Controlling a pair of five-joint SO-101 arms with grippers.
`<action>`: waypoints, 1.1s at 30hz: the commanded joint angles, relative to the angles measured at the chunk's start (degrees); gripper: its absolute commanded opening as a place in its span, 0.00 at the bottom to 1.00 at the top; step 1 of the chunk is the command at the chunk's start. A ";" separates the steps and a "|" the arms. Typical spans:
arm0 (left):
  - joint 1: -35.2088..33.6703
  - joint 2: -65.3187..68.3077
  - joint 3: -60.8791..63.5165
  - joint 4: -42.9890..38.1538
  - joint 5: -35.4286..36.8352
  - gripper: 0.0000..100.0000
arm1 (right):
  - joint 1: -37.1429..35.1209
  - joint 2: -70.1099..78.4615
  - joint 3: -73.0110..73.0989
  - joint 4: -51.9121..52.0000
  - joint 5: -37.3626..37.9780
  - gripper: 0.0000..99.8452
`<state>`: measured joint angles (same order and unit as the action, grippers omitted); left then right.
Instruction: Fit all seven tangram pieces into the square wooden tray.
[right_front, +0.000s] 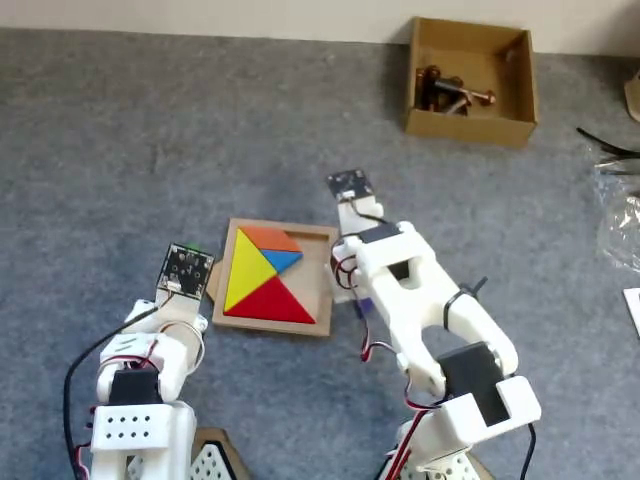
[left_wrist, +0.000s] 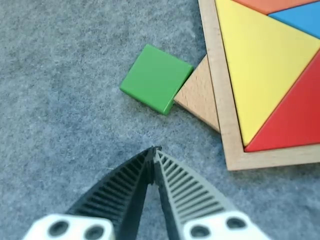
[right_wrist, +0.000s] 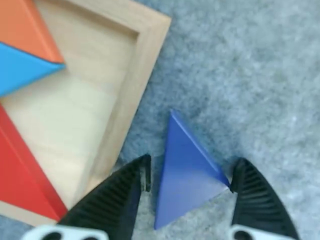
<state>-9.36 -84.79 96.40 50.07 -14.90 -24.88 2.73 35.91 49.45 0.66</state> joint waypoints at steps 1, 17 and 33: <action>0.66 -0.84 1.27 0.18 -0.44 0.01 | -0.40 0.75 2.15 -0.31 0.53 0.25; 0.66 -0.84 1.27 0.18 -0.44 0.01 | 1.27 0.75 2.86 -0.22 0.79 0.19; 0.66 -0.84 1.27 0.18 -0.44 0.01 | 1.89 0.75 2.86 -0.48 0.97 0.12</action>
<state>-9.36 -84.79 96.40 50.07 -14.90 -23.03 2.37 36.97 49.45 1.01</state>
